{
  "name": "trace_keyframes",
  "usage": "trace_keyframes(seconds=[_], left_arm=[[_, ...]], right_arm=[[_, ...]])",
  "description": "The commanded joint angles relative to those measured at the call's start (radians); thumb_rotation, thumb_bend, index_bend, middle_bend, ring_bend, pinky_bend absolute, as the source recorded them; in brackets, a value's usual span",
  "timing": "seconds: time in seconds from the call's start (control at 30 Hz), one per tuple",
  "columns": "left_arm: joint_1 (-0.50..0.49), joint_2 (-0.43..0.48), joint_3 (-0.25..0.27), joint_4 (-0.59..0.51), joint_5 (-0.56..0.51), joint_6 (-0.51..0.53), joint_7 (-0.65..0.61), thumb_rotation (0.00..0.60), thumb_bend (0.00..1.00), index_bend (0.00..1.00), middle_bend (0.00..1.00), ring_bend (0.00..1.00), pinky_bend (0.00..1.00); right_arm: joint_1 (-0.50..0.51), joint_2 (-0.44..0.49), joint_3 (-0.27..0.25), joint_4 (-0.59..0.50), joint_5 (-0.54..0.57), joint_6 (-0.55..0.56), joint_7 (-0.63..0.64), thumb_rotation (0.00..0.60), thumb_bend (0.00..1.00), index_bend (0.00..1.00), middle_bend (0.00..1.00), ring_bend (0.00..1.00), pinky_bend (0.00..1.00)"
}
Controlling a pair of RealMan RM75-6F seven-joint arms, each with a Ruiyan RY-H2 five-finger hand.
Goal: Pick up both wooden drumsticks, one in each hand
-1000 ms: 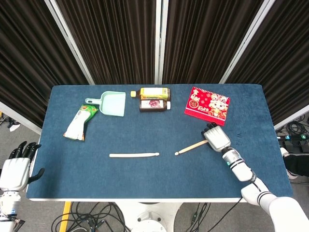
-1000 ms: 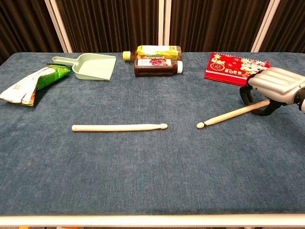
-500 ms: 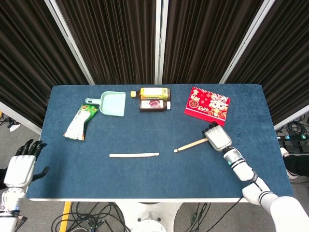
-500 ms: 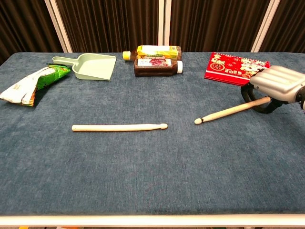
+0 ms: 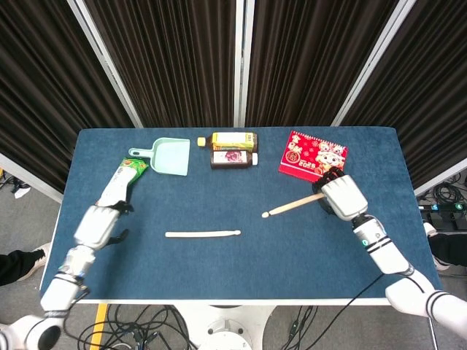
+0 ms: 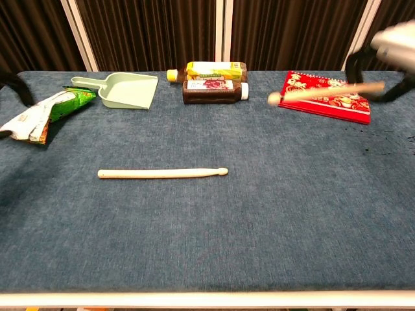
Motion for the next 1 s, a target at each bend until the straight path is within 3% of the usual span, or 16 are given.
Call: trace_keyframes(seconds=[0.03, 0.43, 0.67, 1.0], left_arm=[[-0.077, -0.114, -0.028, 0.058, -0.076, -0.070, 0.091, 0.600, 0.30, 0.40, 0.41, 0.68, 0.81], [-0.157, -0.299, 0.000, 0.089, -0.231, -0.101, 0.337, 0.600, 0.31, 0.44, 0.47, 0.73, 0.84], [-0.200, -0.349, -0.004, 0.065, -0.360, -0.092, 0.504, 0.600, 0.34, 0.44, 0.47, 0.73, 0.84], [-0.255, -0.428, -0.009, 0.112, -0.444, -0.048, 0.600, 0.600, 0.31, 0.49, 0.50, 0.75, 0.87]], right_arm=[[-0.007, 0.122, 0.047, -0.153, 0.069, -0.008, -0.114, 0.600, 0.63, 0.65, 0.57, 0.32, 0.23], [-0.018, 0.123, 0.035, -0.164, 0.116, -0.051, -0.138, 0.600, 0.63, 0.65, 0.57, 0.32, 0.22], [-0.018, 0.110, 0.028, -0.143, 0.116, -0.062, -0.130, 0.600, 0.63, 0.65, 0.57, 0.32, 0.21], [-0.023, 0.118, 0.020, -0.136, 0.127, -0.079, -0.128, 0.600, 0.63, 0.65, 0.57, 0.32, 0.19]])
